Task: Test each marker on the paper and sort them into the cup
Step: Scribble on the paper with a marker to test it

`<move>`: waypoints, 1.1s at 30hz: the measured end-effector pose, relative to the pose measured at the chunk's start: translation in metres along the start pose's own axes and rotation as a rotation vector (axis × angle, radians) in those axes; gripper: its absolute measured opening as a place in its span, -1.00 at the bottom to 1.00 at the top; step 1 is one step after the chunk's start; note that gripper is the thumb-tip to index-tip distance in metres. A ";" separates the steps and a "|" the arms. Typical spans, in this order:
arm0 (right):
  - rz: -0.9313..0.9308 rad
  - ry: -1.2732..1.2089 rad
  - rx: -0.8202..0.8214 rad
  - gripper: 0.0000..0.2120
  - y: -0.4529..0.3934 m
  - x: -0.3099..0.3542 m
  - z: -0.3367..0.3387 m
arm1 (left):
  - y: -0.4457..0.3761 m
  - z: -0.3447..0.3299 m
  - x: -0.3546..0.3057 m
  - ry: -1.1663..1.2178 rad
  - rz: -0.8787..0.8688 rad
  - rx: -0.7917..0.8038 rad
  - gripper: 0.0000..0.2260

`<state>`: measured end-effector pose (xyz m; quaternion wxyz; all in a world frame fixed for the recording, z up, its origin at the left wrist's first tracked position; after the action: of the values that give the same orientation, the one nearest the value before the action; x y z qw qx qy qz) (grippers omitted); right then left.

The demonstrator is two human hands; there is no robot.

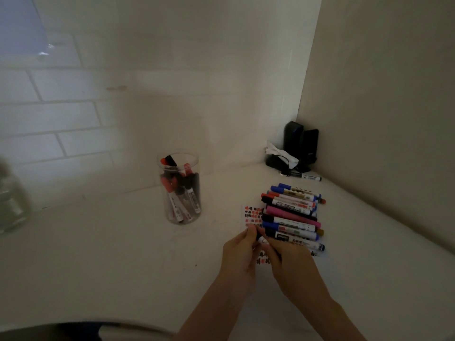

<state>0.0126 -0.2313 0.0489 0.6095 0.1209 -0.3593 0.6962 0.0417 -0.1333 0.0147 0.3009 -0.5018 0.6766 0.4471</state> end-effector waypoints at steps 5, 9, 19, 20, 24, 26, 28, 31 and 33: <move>-0.055 -0.169 -0.004 -0.81 0.002 -0.001 0.014 | 0.003 -0.010 -0.013 -0.127 -0.161 0.116 -0.72; -0.369 -0.773 0.329 -0.69 0.004 -0.011 0.014 | 0.012 -0.009 -0.039 -0.379 -0.298 0.388 -0.72; -0.279 -0.865 0.248 -0.75 0.011 0.005 0.017 | 0.031 -0.008 -0.041 -0.297 -0.360 0.435 -0.72; -0.234 -0.802 0.209 -0.72 0.011 0.007 0.018 | 0.032 -0.009 -0.042 -0.300 -0.372 0.389 -0.72; -0.080 -0.397 -0.001 -0.78 0.008 0.013 0.019 | 0.037 -0.011 -0.038 -0.261 -0.330 0.200 -0.74; -0.090 -0.232 0.011 -0.81 0.022 0.005 0.020 | 0.018 0.016 -0.059 -0.419 -0.394 -0.076 -0.79; -0.182 -0.169 0.060 -0.83 0.043 -0.010 0.020 | -0.003 0.051 -0.089 -0.344 -0.452 -0.266 -0.83; -0.295 -0.188 0.063 -0.87 0.043 -0.024 0.028 | -0.004 0.030 -0.082 -0.519 -0.446 0.001 -0.85; -0.284 -0.259 0.009 -0.86 0.033 -0.020 0.026 | 0.001 0.019 -0.049 -0.652 -0.407 0.081 -0.88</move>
<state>-0.0205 -0.2635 0.0442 0.6499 0.2618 -0.4108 0.5834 0.0556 -0.0958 0.0485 0.6023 -0.4452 0.4489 0.4873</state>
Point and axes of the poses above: each hand's wrist, its own y-axis away from the middle knuckle, its own z-axis out of the back of the hand, x = y × z, the point moved 5 cm from there along -y, towards the middle knuckle, and after that the axes turned 7 degrees about -y, right-handed, at the moved point
